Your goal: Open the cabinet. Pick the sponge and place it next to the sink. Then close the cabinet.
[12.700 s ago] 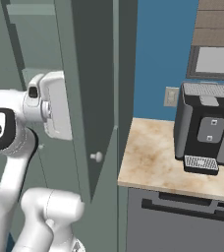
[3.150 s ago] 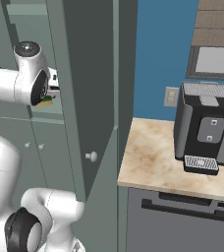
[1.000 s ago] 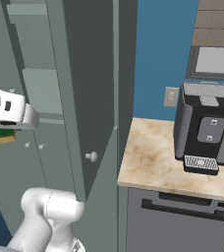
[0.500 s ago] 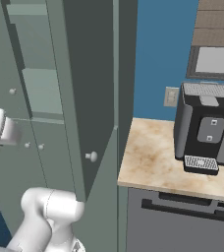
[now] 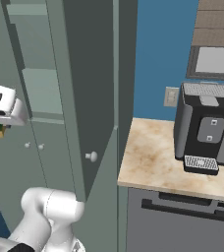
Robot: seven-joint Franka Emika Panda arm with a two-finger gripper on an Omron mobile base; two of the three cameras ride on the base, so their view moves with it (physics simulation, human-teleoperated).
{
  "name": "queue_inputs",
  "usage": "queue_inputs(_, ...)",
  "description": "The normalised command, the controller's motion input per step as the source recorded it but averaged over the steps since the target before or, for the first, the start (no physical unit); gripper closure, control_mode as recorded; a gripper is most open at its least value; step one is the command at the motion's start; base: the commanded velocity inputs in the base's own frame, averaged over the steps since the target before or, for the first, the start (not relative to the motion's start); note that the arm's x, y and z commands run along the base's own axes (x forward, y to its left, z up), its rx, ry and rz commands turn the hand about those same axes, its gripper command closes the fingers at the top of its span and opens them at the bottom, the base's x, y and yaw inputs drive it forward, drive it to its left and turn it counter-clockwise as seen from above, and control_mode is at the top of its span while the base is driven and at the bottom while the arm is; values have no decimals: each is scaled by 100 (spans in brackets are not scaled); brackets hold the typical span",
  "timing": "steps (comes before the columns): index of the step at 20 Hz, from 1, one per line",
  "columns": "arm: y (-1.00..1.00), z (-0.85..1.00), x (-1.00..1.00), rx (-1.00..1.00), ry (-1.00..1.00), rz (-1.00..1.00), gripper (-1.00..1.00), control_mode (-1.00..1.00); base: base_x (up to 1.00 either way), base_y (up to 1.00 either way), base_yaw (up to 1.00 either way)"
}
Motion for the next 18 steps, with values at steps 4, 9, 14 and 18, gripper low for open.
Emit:
queue_inputs(4, 0, 0, 0, 0, 0, 0, 100, -100, 0, 0, 0)
queue_inputs(9, 0, 0, 0, 0, 0, 0, 100, -100, 0, 0, 0)
queue_inputs(14, 0, 0, 0, 0, 0, 0, 100, -100, 0, 0, 0)
queue_inputs(18, 0, 0, 0, 0, 0, 0, 100, -100, 0, 0, 0)
